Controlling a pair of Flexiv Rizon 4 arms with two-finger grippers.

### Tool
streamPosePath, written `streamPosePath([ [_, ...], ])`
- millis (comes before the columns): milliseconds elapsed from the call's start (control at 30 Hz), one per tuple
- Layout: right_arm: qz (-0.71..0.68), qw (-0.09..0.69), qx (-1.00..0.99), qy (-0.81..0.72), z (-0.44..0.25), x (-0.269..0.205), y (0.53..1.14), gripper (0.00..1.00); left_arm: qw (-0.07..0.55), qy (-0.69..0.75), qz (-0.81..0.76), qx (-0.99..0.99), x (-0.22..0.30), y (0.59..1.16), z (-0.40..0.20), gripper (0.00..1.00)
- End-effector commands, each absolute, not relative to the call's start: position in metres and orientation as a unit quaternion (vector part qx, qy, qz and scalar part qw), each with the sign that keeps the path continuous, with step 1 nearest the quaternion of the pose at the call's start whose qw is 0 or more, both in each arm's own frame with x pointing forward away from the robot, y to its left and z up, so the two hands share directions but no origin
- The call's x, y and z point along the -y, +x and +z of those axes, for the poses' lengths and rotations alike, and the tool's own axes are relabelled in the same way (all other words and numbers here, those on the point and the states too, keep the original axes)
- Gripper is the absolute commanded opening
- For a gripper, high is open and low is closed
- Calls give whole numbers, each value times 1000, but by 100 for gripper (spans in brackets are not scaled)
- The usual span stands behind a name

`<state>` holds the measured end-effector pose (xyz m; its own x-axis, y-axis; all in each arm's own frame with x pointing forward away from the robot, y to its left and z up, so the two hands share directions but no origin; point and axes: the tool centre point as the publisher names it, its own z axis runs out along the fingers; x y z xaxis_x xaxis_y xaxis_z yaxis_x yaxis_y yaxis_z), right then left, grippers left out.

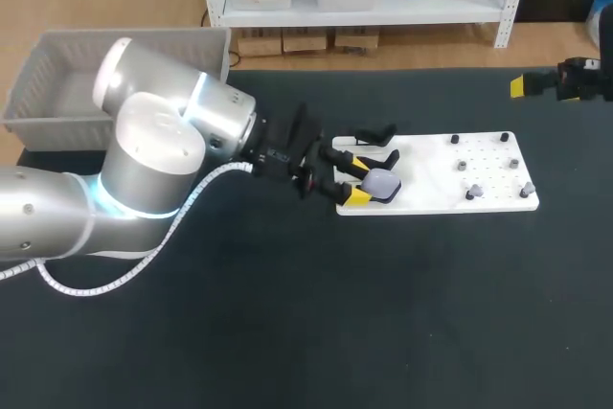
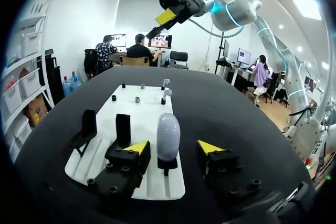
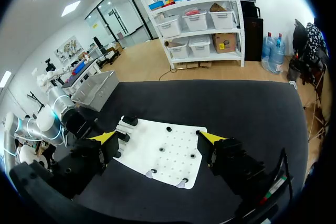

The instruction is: Pick up each earbud case from the left stands, insert the matching earbuds, close the lid, and place the case in the box.

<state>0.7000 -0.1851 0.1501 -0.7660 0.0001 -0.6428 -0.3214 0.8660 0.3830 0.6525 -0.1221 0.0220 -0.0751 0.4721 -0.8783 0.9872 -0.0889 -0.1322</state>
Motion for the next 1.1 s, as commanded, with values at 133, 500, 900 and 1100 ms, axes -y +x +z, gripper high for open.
streamPosePath([
  [133,243,330,-908,-88,150,185,700,100,308,605,-419,-603,126,655,20,49],
  [500,243,330,-908,-88,150,185,700,100,306,604,-420,-604,131,655,17,49],
  [900,243,330,-908,-88,150,185,700,100,304,605,-421,-604,135,655,15,42],
  [1100,243,330,-908,-88,150,185,700,100,301,607,-420,-604,136,655,15,35],
])
